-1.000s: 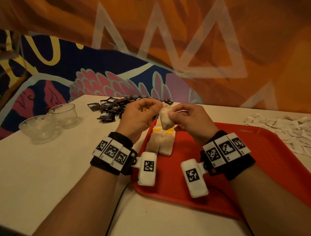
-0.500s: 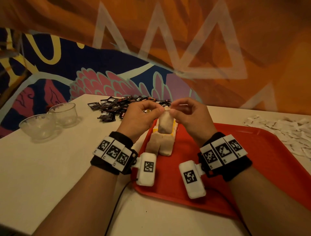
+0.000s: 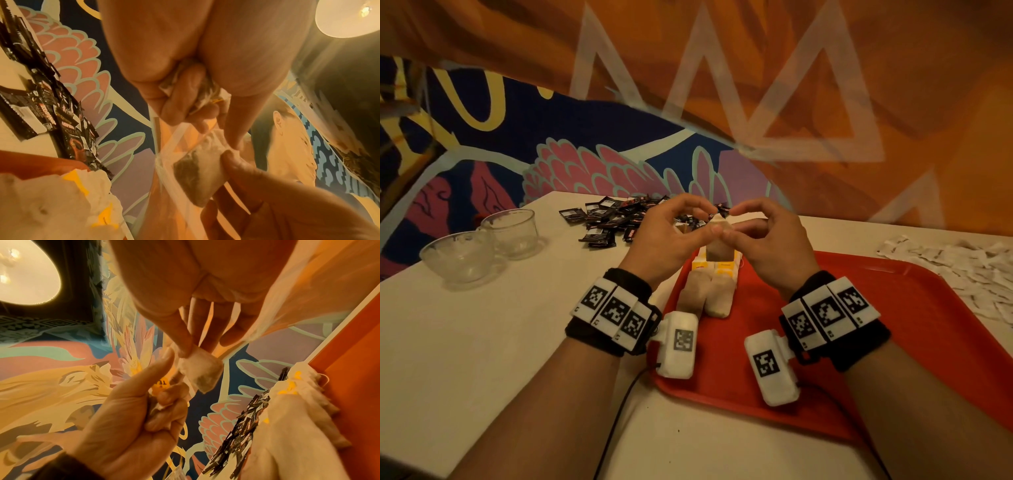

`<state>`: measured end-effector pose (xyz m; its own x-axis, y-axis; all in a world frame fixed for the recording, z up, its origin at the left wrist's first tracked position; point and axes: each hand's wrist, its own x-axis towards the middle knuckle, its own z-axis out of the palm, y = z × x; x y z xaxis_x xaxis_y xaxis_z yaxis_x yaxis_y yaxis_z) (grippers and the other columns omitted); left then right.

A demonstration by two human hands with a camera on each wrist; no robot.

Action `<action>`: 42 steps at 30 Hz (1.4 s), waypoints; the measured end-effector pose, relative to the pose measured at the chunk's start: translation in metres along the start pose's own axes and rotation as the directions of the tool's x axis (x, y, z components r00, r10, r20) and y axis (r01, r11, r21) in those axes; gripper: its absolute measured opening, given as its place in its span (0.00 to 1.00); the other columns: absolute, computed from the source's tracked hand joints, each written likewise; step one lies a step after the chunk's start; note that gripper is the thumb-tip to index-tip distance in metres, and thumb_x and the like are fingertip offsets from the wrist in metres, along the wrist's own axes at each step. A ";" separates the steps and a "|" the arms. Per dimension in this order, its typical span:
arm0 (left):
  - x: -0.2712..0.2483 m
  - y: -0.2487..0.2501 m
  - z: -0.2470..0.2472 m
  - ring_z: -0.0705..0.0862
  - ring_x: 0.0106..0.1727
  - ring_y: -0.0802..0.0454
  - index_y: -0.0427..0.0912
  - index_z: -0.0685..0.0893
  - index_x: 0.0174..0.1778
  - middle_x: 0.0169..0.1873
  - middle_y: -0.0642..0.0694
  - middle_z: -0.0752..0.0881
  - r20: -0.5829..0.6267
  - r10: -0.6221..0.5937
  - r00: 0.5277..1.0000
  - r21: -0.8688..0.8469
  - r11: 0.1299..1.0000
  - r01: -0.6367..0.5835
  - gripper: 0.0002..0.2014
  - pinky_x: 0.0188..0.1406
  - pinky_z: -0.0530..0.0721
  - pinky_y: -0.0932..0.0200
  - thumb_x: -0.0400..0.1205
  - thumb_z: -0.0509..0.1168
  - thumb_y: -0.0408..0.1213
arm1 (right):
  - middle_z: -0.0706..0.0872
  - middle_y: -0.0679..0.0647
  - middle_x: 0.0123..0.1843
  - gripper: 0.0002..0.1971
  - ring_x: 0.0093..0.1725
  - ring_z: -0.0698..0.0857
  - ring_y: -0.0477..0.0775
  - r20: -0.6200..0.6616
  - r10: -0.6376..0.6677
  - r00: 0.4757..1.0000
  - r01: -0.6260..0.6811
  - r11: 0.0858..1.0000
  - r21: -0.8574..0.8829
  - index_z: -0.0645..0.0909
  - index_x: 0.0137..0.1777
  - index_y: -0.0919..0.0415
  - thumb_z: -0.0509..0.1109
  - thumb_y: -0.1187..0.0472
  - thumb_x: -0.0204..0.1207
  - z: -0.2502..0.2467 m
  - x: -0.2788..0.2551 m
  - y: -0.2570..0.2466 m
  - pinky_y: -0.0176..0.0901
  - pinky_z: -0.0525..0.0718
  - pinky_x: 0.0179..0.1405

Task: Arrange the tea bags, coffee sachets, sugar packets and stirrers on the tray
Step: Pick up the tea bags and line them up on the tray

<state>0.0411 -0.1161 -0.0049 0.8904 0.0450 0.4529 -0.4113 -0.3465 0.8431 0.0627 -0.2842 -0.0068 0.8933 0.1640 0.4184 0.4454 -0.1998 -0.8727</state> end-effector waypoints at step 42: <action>-0.004 0.011 0.006 0.78 0.22 0.69 0.42 0.88 0.44 0.36 0.52 0.86 0.031 -0.073 0.997 -0.061 0.995 0.075 0.07 0.28 0.70 0.71 0.80 0.73 0.42 | 0.87 0.40 0.37 0.03 0.39 0.86 0.37 -0.015 -0.169 0.986 0.154 0.931 -0.329 0.85 0.43 0.50 0.77 0.57 0.75 -0.001 -0.003 -0.009 0.23 0.79 0.38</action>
<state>0.0344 -0.1254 0.0010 0.9236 0.0413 0.3812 -0.3548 -0.2848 0.8905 0.0565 -0.2839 0.0000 0.8061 0.1806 0.5635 0.5725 -0.4790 -0.6655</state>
